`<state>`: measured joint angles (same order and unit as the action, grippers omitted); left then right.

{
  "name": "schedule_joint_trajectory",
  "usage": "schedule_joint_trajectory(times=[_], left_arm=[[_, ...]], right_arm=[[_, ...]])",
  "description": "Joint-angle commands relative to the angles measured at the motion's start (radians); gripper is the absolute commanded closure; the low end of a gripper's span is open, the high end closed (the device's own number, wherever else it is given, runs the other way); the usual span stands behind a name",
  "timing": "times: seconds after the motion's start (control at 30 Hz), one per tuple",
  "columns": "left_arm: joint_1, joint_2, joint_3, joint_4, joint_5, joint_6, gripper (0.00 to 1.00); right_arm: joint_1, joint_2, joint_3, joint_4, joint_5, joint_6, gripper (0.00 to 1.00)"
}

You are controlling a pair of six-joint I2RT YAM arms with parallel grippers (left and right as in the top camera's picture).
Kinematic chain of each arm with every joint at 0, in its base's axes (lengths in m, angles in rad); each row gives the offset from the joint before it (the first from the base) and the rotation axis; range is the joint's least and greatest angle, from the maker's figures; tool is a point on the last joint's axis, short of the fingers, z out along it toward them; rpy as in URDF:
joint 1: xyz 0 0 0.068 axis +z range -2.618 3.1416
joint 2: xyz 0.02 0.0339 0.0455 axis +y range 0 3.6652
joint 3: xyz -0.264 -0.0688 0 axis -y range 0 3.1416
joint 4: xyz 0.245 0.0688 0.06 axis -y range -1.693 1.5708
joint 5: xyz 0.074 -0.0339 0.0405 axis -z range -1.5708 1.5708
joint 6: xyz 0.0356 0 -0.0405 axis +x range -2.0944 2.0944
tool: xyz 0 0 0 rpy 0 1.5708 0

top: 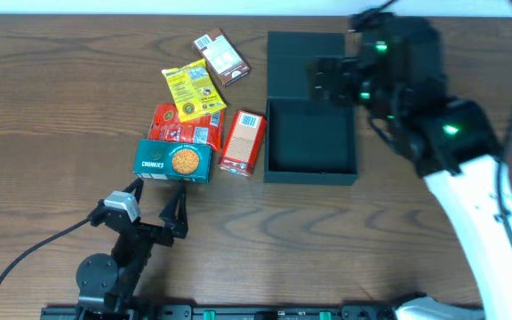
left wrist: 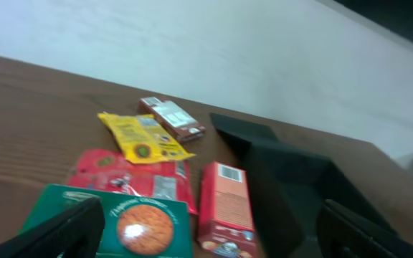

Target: Pack container

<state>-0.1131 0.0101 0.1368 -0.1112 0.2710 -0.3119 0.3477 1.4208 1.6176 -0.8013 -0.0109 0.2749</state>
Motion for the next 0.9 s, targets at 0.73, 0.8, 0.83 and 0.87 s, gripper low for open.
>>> schedule_joint_trajectory(times=[0.73,0.8,0.83,0.87], left_arm=[[-0.007,0.784,0.436,0.027,0.22,0.303,0.05],[-0.035,0.904,0.532,-0.031,0.22,0.394,0.05],[-0.06,0.974,0.59,-0.067,0.216,0.458,0.05],[-0.079,1.016,0.625,-0.088,0.209,0.496,0.05]], right_arm=[[-0.094,-0.061,0.006,-0.083,0.019,-0.116,0.01],[-0.094,-0.064,0.006,-0.094,0.041,-0.116,0.01],[-0.094,-0.066,0.006,-0.103,0.058,-0.116,0.01],[-0.094,-0.068,0.006,-0.111,0.07,-0.116,0.01]])
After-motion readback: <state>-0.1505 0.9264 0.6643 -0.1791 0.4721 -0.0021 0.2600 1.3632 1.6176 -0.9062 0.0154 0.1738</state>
